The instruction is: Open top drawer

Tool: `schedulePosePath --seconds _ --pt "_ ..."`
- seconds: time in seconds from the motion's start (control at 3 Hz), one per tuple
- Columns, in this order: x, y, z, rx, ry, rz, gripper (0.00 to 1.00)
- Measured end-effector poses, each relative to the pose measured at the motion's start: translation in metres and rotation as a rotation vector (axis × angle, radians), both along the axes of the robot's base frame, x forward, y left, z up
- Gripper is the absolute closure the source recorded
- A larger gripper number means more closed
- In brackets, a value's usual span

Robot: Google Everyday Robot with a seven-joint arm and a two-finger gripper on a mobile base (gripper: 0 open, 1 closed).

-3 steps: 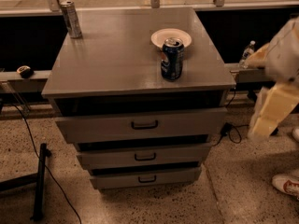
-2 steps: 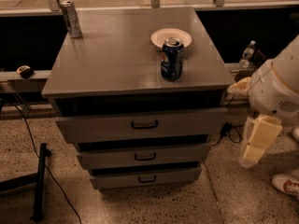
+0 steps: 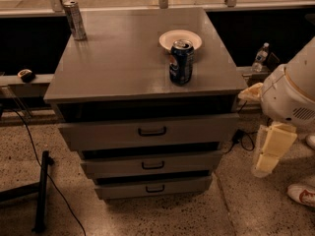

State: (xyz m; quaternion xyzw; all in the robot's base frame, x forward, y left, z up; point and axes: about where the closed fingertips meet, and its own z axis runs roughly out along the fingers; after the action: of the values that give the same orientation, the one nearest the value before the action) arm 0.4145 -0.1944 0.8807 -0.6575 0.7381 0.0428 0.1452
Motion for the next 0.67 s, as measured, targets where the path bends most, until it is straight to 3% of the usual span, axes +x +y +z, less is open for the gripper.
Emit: schedulePosePath --seconds 0.33,0.67 --pt "0.019 0.006 -0.014 0.011 -0.044 -0.003 0.00" --pt "0.050 0.020 -0.074 -0.012 -0.088 0.030 0.00"
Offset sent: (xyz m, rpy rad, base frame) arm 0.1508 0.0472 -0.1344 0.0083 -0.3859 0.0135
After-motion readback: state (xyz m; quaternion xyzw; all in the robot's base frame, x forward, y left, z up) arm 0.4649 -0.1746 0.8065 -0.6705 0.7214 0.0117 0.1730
